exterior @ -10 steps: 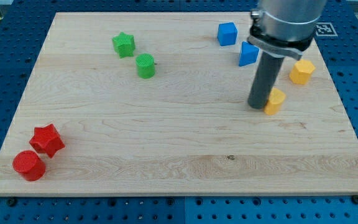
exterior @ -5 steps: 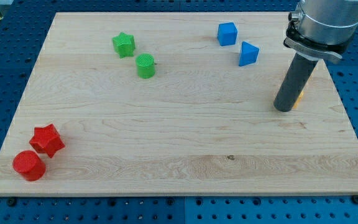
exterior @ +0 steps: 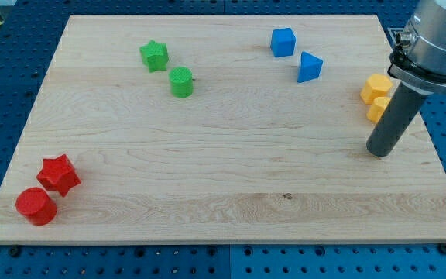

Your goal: Move the yellow heart into yellow hexagon

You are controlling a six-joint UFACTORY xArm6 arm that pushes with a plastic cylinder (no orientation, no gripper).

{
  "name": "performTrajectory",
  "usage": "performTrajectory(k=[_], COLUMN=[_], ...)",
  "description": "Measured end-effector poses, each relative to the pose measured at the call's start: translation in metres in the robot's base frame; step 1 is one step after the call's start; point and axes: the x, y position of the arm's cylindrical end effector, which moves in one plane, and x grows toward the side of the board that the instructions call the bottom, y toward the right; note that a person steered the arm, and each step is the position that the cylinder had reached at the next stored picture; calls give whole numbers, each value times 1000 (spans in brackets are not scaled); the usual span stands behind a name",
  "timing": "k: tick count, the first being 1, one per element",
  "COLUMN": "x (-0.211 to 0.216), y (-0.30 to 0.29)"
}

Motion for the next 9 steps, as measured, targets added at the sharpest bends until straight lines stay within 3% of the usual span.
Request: performTrajectory(k=[3,9], x=[4,-47], y=[45,14])
